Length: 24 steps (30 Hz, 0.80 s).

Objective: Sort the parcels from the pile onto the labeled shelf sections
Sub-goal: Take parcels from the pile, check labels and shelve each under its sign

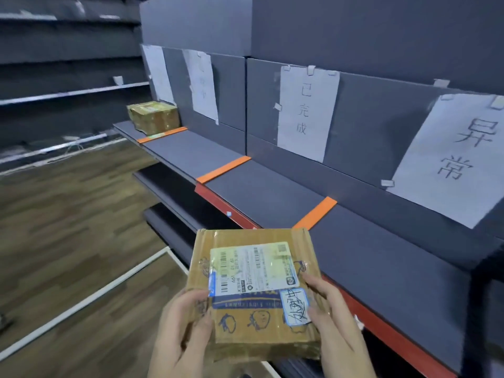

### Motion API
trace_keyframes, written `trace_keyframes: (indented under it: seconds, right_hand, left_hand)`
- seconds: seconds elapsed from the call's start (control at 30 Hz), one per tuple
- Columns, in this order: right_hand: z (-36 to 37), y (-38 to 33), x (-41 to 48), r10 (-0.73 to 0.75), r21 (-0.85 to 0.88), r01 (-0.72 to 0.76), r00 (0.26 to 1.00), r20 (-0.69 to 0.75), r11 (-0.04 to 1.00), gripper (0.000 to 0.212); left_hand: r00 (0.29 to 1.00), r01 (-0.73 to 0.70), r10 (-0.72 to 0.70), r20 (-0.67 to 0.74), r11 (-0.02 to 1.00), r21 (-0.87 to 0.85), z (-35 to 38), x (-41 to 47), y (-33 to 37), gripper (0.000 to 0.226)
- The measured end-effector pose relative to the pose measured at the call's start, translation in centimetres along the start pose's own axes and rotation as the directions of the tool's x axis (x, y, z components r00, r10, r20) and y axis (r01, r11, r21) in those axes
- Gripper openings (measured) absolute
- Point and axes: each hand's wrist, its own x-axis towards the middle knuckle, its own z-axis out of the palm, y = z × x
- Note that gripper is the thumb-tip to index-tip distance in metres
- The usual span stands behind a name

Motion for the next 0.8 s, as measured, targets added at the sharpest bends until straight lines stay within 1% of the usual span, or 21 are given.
trace_keyframes:
  seconds: [0.13,0.23,0.3,0.4,0.5,0.57,0.67,0.8]
  right_hand:
    - [3.2,0.4,6.6,-0.011,-0.035,0.012,0.999,0.048,0.999,0.045]
    - [5.2,0.4,11.8,-0.012,-0.003,0.013,0.996,0.087,1.0,0.038]
    - [6.6,0.2,14.6,0.002,0.003,-0.003,0.992,0.124,1.0,0.036]
    - [9.0,-0.2,18.7,0.014,-0.015,-0.011,0.984,0.176,1.0,0.041]
    - [11.7,-0.5,22.2,0.005,-0.019,-0.001,0.975,0.221,1.0,0.039]
    - [13.7,-0.6,24.4,0.021,-0.016,-0.017,0.968,0.249,1.0,0.038]
    - [17.3,-1.0,27.4,0.037,-0.012,-0.035,0.966,0.255,0.999,0.037]
    - [23.2,-0.8,32.0,0.061,0.013,-0.066,0.971,0.233,0.998,0.034]
  left_hand:
    - [0.996,-0.012,0.018,-0.085,0.998,0.063,-0.2,5.6,-1.6,0.036]
    - [0.991,-0.006,0.014,-0.133,0.998,0.058,-0.1,10.2,-2.4,0.035]
    - [0.989,0.007,0.0,-0.148,0.999,0.048,-0.2,12.9,-2.6,0.027]
    - [0.981,0.029,-0.021,-0.191,0.999,0.041,-0.9,16.7,-2.9,0.036]
    - [0.97,0.051,-0.044,-0.239,0.998,0.022,-1.7,20.1,-3.2,0.025]
    - [0.96,0.075,-0.064,-0.273,0.997,0.028,-2.5,22.3,-3.9,0.03]
    - [0.955,0.085,-0.077,-0.286,0.996,0.016,-4.2,26.3,-5.1,0.032]
    - [0.962,0.074,-0.06,-0.268,0.996,0.041,-7.5,32.9,-7.5,0.035]
